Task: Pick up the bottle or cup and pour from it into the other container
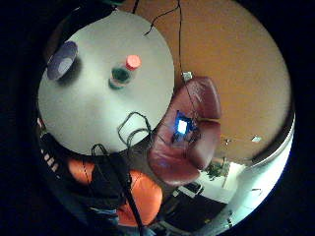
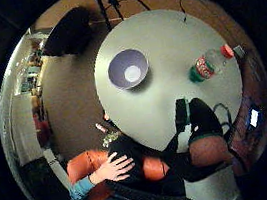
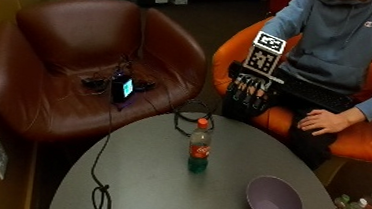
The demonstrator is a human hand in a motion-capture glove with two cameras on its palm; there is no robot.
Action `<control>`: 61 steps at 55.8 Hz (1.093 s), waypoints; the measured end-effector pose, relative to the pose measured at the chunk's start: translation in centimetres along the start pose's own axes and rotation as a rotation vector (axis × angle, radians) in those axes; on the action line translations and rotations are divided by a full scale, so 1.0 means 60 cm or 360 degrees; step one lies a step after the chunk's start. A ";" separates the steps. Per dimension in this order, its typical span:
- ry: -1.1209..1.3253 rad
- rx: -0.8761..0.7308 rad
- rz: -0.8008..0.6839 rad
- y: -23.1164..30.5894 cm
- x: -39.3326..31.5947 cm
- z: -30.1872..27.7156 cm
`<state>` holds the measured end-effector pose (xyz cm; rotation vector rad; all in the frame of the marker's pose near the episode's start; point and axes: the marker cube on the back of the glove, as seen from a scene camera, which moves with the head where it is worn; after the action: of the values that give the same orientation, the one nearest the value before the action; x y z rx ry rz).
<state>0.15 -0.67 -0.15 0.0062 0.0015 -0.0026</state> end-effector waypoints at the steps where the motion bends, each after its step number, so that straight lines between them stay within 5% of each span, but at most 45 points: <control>1: 0.0001 0.0002 -0.0001 -0.002 0.001 0.000; 26: 0.0039 0.0023 0.0059 -0.034 0.032 0.008; 61: -0.0138 0.0134 0.0367 0.021 0.232 0.052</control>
<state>14.10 0.52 2.94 0.0903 -0.0863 0.2279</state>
